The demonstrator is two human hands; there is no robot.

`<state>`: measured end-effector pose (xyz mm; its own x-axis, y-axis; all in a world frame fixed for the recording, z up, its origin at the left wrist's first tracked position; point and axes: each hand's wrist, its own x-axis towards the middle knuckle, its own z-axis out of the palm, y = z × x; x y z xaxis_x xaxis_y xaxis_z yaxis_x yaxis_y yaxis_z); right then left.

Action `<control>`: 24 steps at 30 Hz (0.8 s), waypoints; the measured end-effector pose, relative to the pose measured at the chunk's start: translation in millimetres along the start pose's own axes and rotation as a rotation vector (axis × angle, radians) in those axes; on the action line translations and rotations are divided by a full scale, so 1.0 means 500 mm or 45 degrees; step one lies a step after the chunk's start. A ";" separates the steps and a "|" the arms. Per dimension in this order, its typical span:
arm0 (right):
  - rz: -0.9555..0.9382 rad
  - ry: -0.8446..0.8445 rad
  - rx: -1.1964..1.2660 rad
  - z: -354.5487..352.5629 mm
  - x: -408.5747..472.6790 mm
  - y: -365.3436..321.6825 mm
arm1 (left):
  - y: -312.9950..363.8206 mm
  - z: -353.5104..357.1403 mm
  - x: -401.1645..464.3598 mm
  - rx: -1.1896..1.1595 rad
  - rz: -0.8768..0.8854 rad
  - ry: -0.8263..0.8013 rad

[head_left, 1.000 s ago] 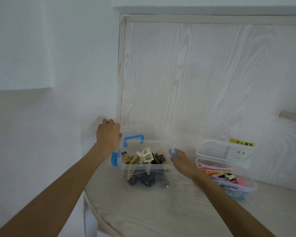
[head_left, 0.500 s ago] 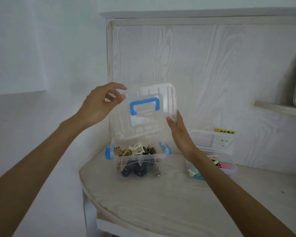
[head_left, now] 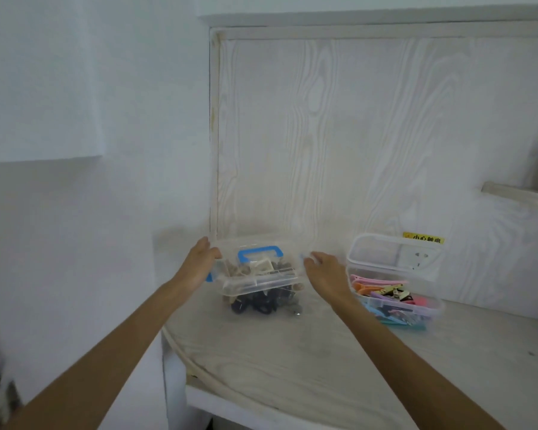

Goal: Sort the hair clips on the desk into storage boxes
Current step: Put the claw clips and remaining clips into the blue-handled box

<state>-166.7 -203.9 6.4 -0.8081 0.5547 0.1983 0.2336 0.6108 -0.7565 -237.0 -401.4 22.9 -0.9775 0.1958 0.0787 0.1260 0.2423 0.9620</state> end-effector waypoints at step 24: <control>0.220 -0.250 -0.050 -0.019 0.079 -0.004 | -0.002 0.031 0.195 0.321 -0.004 -0.047</control>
<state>-194.0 -177.6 21.5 -0.8428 0.5349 -0.0597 0.3954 0.5401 -0.7430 -330.0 -367.6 25.5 -0.9717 0.2279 0.0617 0.1655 0.4713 0.8663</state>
